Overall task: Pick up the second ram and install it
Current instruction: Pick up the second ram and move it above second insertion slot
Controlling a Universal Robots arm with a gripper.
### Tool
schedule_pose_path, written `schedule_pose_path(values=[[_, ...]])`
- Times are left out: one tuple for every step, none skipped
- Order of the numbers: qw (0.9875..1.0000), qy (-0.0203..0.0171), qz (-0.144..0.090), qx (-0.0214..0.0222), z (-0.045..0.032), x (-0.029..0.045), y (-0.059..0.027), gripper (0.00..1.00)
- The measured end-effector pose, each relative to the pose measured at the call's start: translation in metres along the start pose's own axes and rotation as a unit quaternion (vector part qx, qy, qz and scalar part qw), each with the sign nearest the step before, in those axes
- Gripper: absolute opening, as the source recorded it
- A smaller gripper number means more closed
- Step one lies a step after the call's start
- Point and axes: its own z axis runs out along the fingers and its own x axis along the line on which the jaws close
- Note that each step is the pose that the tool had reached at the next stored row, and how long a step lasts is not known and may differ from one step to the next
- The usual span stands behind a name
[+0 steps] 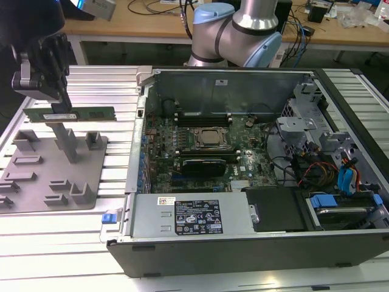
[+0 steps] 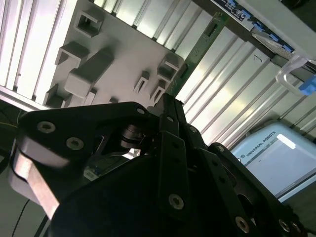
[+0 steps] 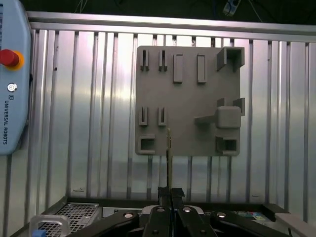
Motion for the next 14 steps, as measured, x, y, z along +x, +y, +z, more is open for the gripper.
schedule_pose_path(values=[[1.0, 0.0, 0.0, 0.0, -0.0001, 0.0, -0.0009, 0.09], [1.0, 0.0, 0.0, 0.0, -0.0003, 0.0002, -0.0055, 0.09], [1.0, 0.0, 0.0, -0.0001, -0.0006, 0.0004, -0.0106, 0.09], [1.0, 0.0, 0.0, -0.0001, -0.001, 0.0008, -0.0187, 0.09], [1.0, 0.0, 0.0, -0.0001, -0.0012, 0.0009, -0.0217, 0.09], [1.0, 0.0, 0.0, 0.0, -0.0012, 0.001, -0.0238, 0.09], [1.0, 0.0, 0.0, -0.0001, -0.0014, 0.0011, -0.0274, 0.09], [1.0, 0.0, 0.0, 0.0, -0.0016, 0.0012, -0.031, 0.09], [1.0, 0.0, 0.0, -0.0001, -0.0018, 0.0014, -0.0351, 0.09], [1.0, 0.0, 0.0, 0.0, -0.002, 0.0015, -0.0371, 0.09], [1.0, 0.0, 0.0, -0.0001, -0.0022, 0.0017, -0.042, 0.09], [1.0, 0.0, 0.0, -0.0001, -0.0023, 0.0018, -0.0438, 0.09], [1.0, 0.0, 0.0, -0.0001, -0.0024, 0.0018, -0.0455, 0.09], [1.0, 0.0, 0.0, -0.0001, -0.0026, 0.0019, -0.0486, 0.09]])
